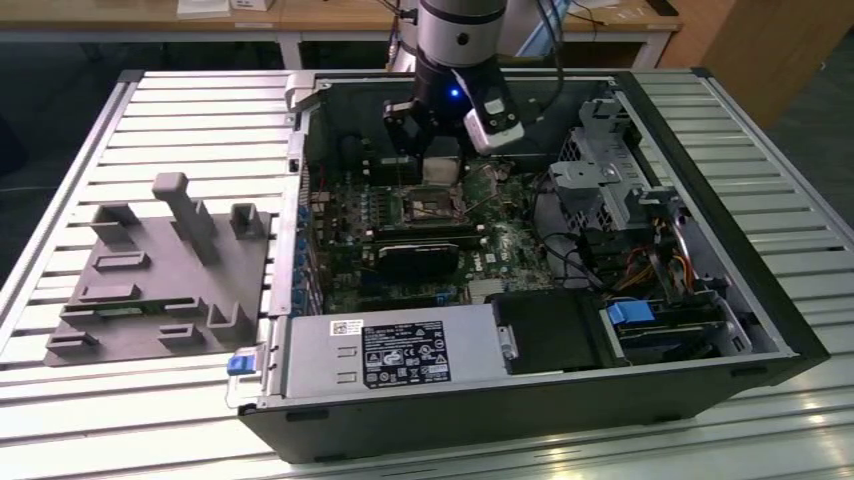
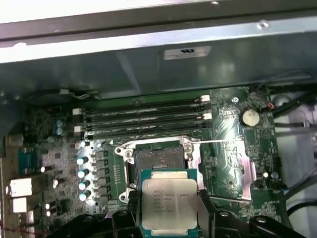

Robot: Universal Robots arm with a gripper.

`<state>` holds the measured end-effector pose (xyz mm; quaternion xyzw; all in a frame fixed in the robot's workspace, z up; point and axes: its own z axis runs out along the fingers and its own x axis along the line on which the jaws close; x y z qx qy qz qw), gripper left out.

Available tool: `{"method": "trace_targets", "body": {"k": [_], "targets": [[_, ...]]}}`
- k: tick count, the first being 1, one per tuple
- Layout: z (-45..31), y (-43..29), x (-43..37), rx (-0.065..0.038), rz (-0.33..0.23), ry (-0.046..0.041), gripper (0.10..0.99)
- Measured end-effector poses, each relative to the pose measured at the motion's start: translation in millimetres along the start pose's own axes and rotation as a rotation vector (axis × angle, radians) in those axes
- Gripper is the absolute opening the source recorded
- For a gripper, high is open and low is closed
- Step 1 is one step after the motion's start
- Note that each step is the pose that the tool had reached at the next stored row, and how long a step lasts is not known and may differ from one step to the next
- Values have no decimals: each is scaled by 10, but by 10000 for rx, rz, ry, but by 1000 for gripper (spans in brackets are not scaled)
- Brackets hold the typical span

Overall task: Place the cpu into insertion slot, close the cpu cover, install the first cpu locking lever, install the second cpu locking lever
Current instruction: 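Place the cpu into insertion slot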

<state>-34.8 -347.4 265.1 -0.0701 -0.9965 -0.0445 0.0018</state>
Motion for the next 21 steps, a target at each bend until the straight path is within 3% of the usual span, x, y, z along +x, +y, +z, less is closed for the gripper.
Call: {"method": "trace_targets", "body": {"k": [21], "targets": [[90,-8,-1,45,3605,-330,537]]}}
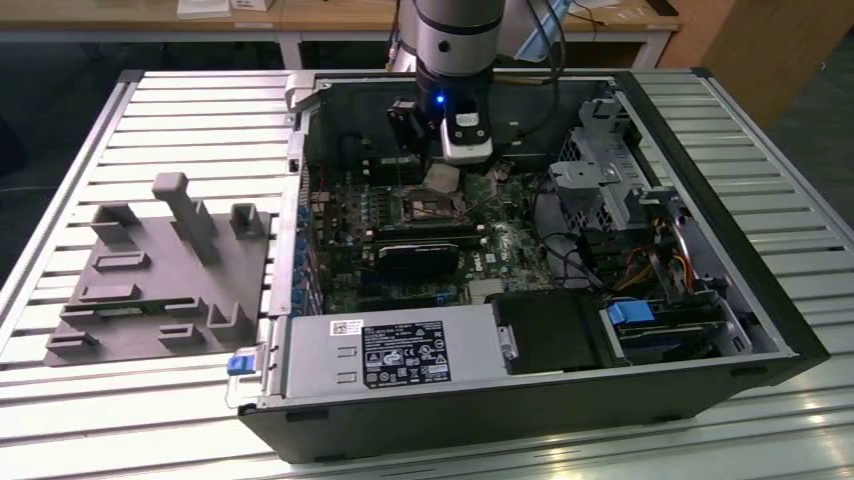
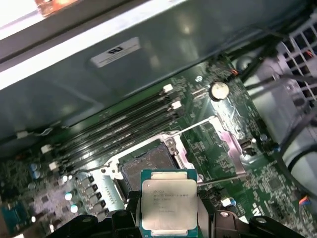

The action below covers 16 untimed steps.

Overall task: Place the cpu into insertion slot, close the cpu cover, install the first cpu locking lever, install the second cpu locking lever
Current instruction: 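Place the cpu into insertion slot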

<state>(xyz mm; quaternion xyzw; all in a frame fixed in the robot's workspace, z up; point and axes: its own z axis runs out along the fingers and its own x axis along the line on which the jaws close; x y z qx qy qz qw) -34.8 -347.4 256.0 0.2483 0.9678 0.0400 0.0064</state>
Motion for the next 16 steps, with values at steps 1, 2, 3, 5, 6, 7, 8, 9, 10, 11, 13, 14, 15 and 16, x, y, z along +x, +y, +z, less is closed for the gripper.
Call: {"method": "trace_targets", "body": {"k": [1,2,3,5,6,7,8,9,10,11,13,14,15,16], "targets": [[3,0,0,-2,172,-14,537],[6,0,0,-3,352,-28,537],[9,0,0,-5,530,-43,537],[15,-1,0,-9,901,-73,537],[18,-1,0,-10,1079,-88,537],[21,-2,0,-11,1259,-102,537],[24,-2,0,-12,1437,-117,537],[28,-2,0,-13,1617,-131,537],[32,-3,0,-13,1799,-147,537],[37,-3,0,-11,1976,-164,537],[46,-4,0,6,2280,-201,537],[51,-4,0,18,2421,-221,537],[56,-4,0,34,2555,-244,537],[62,-5,0,53,2680,-268,537]]}}
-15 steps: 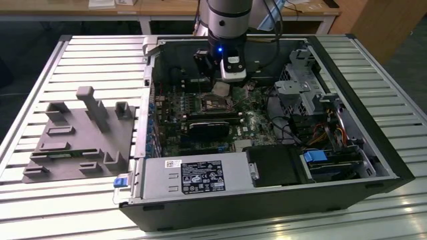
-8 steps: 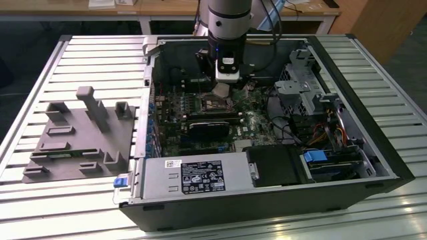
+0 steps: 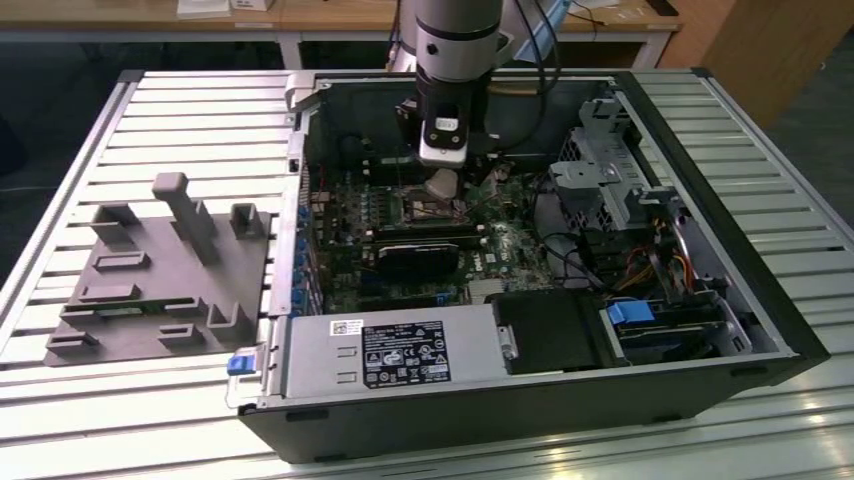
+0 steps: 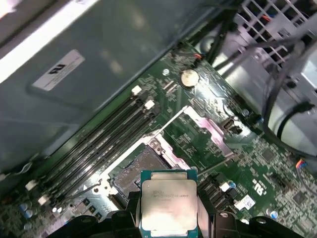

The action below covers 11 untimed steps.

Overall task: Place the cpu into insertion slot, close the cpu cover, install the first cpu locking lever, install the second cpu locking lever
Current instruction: 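Place the cpu into insertion slot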

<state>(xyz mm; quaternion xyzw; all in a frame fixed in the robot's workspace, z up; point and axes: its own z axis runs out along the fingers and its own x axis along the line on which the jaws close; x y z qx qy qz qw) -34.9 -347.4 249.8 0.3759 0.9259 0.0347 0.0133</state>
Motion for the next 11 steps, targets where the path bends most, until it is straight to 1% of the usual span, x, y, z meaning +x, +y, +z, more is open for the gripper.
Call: {"method": "trace_targets", "body": {"k": [2,5,7,9,11], "targets": [[15,-1,0,49,193,-62,537],[36,2,9,133,297,-153,537],[51,15,29,163,315,-187,537],[59,19,41,173,384,-199,537],[65,18,43,176,628,-217,537]]}}
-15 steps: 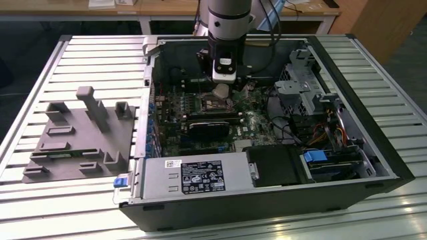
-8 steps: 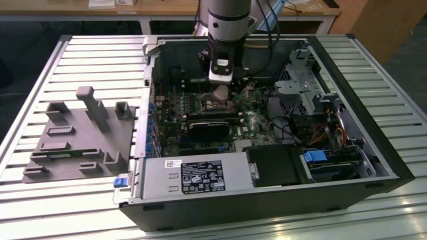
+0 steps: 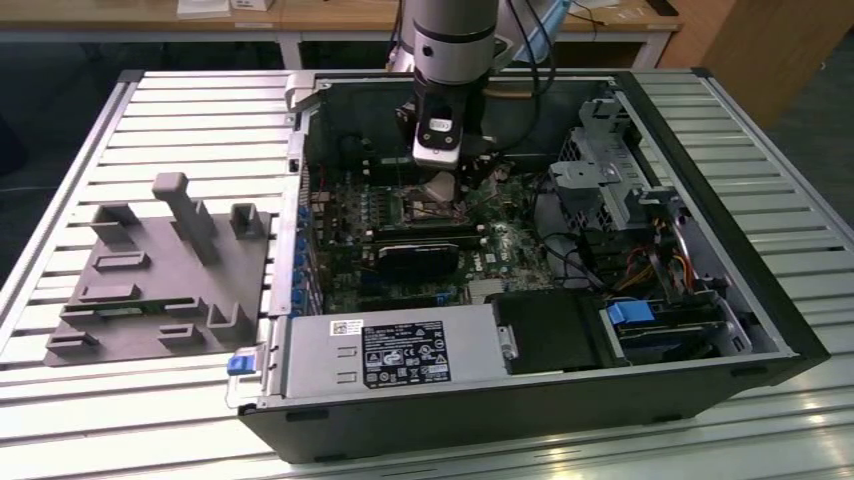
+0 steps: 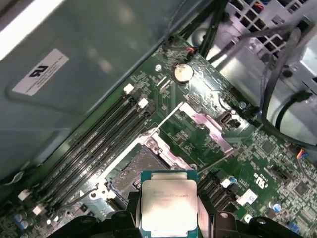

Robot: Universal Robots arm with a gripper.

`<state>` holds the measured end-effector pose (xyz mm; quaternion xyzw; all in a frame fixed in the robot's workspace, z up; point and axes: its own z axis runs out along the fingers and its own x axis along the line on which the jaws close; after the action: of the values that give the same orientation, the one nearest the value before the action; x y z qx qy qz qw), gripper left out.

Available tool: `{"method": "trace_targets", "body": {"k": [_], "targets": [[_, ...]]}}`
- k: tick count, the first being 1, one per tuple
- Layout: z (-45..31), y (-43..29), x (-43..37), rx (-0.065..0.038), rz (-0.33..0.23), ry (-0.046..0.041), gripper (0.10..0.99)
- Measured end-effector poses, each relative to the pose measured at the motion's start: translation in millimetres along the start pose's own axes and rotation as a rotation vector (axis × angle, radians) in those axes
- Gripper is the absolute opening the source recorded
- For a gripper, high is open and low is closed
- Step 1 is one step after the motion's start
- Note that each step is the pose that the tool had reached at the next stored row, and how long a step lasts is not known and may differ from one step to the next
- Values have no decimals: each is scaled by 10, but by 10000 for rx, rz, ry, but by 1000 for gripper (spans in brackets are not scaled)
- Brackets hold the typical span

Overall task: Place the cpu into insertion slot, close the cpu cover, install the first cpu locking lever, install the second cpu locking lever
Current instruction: 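Place the cpu into insertion slot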

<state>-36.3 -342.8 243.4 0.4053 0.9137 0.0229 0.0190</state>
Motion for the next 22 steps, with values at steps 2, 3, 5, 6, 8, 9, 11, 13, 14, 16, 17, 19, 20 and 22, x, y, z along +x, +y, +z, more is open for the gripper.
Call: {"method": "trace_targets", "body": {"k": [2,3,5,6,8,9,11,13,14,16,17,19,20,22], "targets": [[5,-1,0,7,325,-19,537],[8,-1,0,9,505,-29,537],[14,-1,0,15,863,-50,537],[18,-2,1,18,1055,-60,537],[24,-2,1,24,1413,-81,537],[27,-2,1,27,1594,-91,537],[34,-2,1,32,1959,-112,537],[41,-3,1,38,2328,-133,537],[44,-3,1,41,2508,-143,537],[51,-3,1,47,2867,-164,537],[54,-3,1,50,3045,-174,537],[61,-4,1,56,3410,-195,537],[64,-4,1,59,3590,-206,537],[71,-4,2,64,3959,-226,537]]}}
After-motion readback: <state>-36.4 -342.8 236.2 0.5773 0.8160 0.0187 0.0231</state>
